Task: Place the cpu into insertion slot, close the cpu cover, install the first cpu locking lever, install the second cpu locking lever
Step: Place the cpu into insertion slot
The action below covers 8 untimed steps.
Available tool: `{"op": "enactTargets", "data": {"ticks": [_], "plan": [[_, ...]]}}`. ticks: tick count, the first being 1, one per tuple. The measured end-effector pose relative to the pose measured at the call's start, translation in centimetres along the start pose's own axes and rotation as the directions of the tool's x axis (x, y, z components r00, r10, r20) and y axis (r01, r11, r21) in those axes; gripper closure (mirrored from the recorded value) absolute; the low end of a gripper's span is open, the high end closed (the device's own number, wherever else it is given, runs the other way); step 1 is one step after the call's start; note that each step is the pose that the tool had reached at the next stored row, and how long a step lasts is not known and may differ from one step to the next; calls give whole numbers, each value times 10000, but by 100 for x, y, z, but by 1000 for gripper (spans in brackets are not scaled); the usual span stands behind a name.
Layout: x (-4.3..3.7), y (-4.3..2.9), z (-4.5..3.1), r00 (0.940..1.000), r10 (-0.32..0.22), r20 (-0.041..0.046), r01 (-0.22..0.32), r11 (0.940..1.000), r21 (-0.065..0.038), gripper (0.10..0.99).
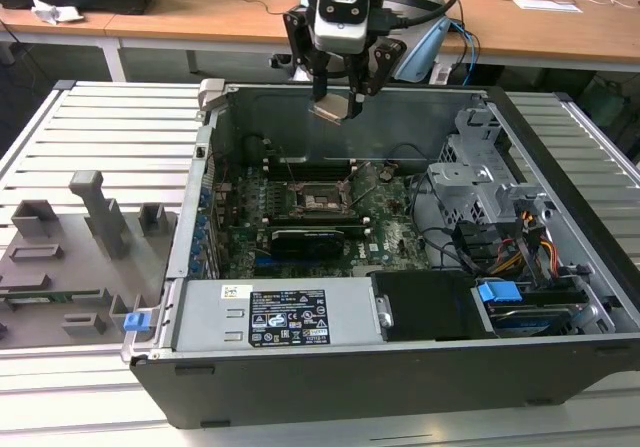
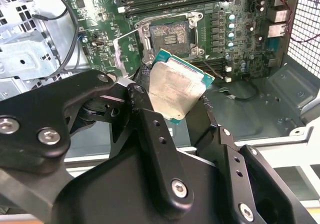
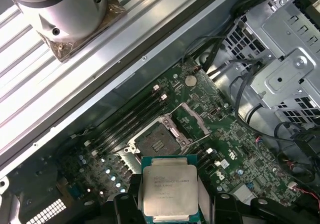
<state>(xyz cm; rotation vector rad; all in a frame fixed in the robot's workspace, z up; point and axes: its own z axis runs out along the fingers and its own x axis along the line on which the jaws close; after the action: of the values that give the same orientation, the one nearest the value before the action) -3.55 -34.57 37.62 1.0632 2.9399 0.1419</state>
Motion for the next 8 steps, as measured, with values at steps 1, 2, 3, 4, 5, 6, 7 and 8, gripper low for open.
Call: {"op": "enactTargets", "data": {"ticks": [1,2,3,4,5,6,7,8], "plan": [[0,0,0,10000,28,3,-28,10000,0,557],[0,0,0,10000,60,5,-60,10000,-1,557],[0,0,0,10000,87,8,-87,10000,-2,557],[0,0,0,9999,128,11,-128,9999,-2,557],[0,0,1,9999,157,14,-157,9999,-3,557],[0,0,1,9998,222,20,-222,9998,-5,557],[0,0,3,9993,384,35,-384,9993,-8,557],[0,0,3,9989,468,42,-468,9989,-10,557]]}}
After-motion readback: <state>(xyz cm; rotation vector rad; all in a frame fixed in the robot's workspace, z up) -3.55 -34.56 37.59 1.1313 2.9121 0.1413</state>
